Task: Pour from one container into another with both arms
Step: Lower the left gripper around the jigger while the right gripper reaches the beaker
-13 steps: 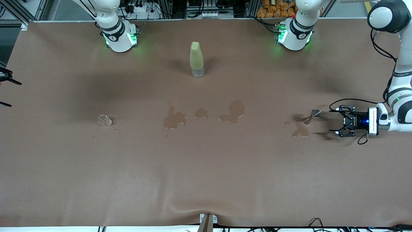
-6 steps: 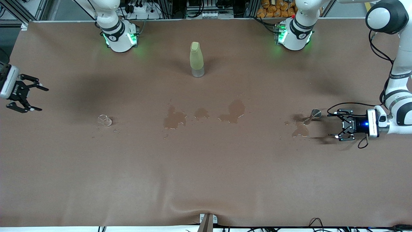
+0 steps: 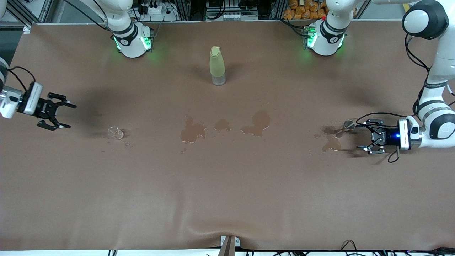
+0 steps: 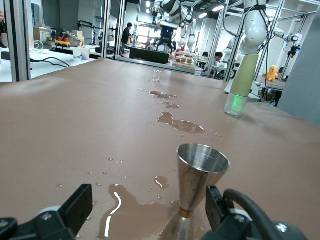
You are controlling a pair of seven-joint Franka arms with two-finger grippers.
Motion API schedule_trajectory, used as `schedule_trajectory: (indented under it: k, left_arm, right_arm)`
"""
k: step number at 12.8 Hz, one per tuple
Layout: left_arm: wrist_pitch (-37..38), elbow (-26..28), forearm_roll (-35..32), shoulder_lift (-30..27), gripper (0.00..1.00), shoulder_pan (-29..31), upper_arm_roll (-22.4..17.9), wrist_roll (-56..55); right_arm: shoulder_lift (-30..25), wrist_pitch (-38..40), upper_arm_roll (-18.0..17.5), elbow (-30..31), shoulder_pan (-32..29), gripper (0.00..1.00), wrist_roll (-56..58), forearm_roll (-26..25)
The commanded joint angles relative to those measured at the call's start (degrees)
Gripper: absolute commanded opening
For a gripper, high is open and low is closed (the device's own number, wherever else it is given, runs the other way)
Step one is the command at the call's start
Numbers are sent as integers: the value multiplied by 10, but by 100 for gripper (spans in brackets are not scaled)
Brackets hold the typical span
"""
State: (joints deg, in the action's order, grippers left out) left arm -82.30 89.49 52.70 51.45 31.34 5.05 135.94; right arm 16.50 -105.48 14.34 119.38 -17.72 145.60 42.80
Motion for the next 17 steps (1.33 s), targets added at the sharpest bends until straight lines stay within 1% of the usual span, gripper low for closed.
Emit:
schedule_trajectory:
  k: [1,5,8,11,17]
  left_arm:
    - [14,5,3,0,100,3,-1,20]
    - [14,5,-12,0,100,7,-4,22]
    - [19,18,-14,2,100,7,-4,28]
    - [17,17,-15,4,100,3,-5,27]
    - [16,14,-10,26,100,0,-4,26]
  right_arm:
    - [37,23,15,0,9,100,60,54]
    - [89,55,25,-1,9,100,133,108]
    - [127,81,26,-2,8,100,181,141]
    - [164,103,26,-6,8,100,228,175]
    - [218,123,26,-22,8,100,286,217]
